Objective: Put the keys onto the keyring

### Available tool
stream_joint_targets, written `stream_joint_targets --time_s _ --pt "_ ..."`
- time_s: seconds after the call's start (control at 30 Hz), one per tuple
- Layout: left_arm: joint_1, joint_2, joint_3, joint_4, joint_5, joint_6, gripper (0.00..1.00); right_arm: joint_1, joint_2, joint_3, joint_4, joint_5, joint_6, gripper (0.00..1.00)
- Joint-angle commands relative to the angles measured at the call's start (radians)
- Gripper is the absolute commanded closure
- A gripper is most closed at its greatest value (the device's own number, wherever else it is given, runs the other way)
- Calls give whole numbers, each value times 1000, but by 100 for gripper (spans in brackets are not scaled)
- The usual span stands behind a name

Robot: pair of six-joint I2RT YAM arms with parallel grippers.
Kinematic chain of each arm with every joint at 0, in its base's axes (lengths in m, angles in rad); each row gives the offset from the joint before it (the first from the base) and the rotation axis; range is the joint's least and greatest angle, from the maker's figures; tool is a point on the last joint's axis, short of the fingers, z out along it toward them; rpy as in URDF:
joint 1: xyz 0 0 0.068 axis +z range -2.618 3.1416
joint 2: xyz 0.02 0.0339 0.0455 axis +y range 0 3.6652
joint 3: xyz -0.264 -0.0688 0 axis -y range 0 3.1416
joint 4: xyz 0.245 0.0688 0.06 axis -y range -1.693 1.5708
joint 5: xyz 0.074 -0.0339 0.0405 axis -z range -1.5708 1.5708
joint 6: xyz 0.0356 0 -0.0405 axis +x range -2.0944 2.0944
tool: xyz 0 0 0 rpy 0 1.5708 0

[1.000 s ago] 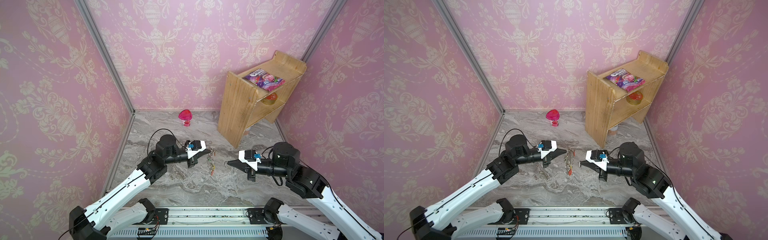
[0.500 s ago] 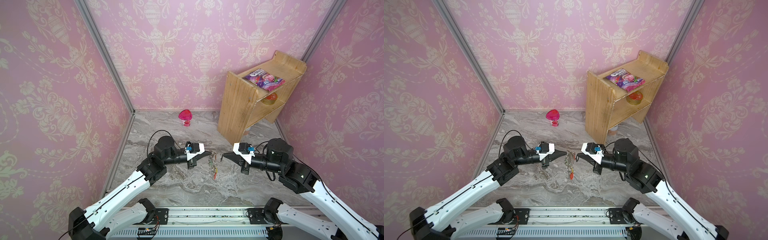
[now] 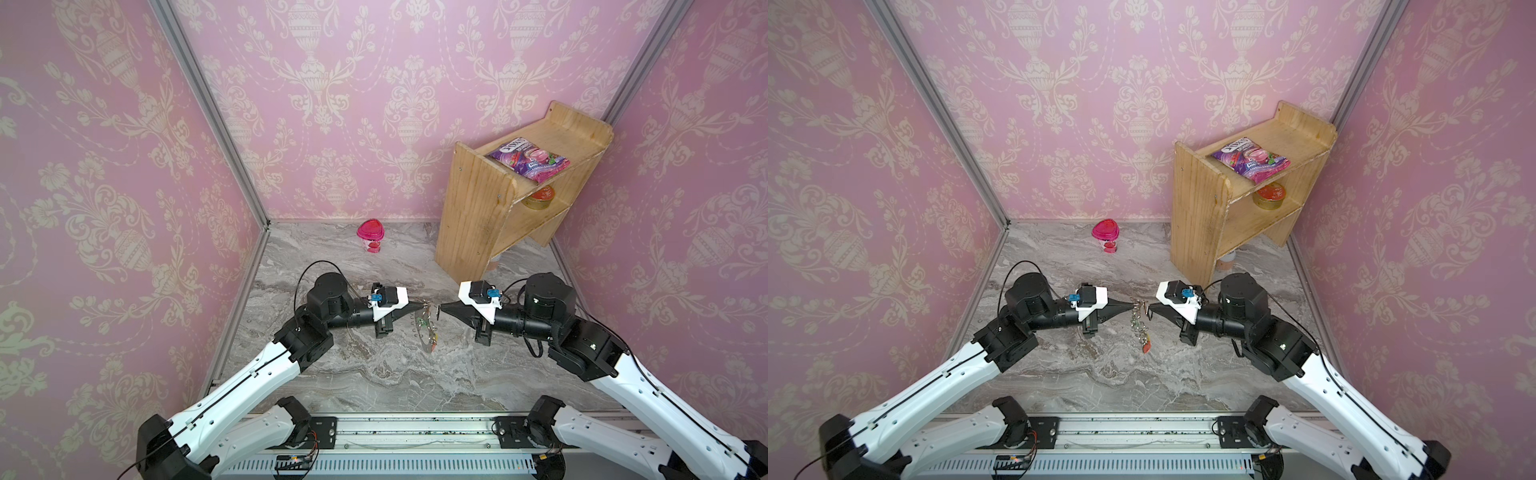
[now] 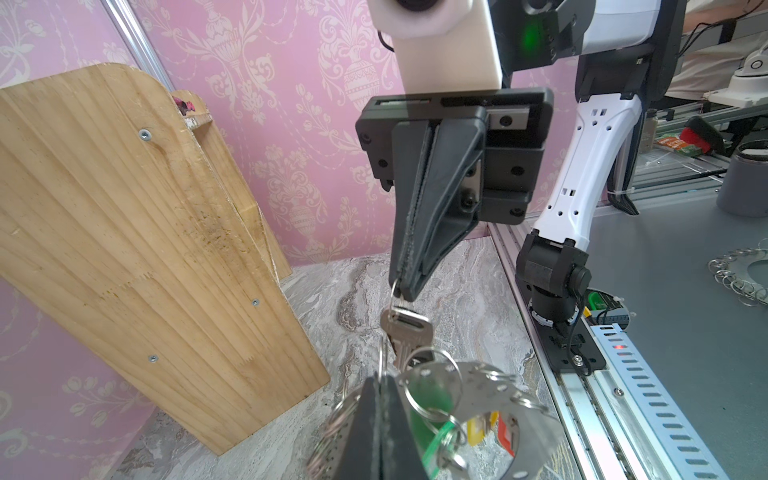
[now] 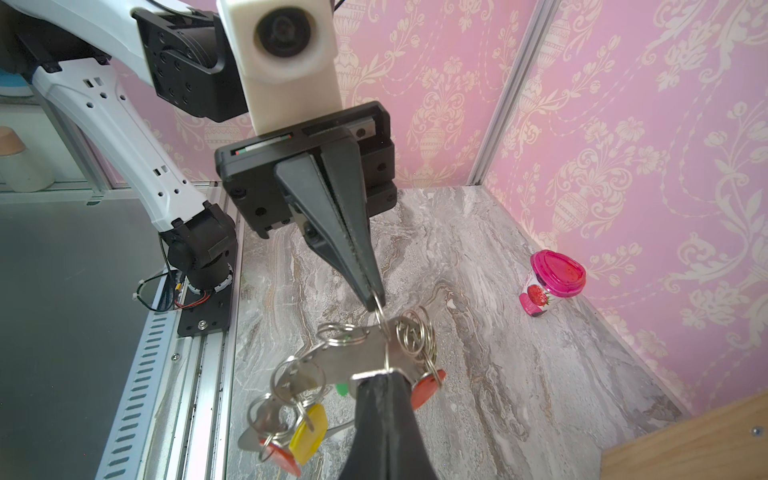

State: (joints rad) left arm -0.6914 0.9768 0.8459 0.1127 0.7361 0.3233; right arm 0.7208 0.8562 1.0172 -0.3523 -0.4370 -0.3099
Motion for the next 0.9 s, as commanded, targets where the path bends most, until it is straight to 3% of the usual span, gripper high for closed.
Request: stream_joint_targets --time_s 0.0,0.87 --pt "-7 -27 -10 44 30 -13 100 8 6 -2 28 -10 26 100" --pt "-7 -32 -10 56 49 -27 100 20 27 8 30 -19 19 100"
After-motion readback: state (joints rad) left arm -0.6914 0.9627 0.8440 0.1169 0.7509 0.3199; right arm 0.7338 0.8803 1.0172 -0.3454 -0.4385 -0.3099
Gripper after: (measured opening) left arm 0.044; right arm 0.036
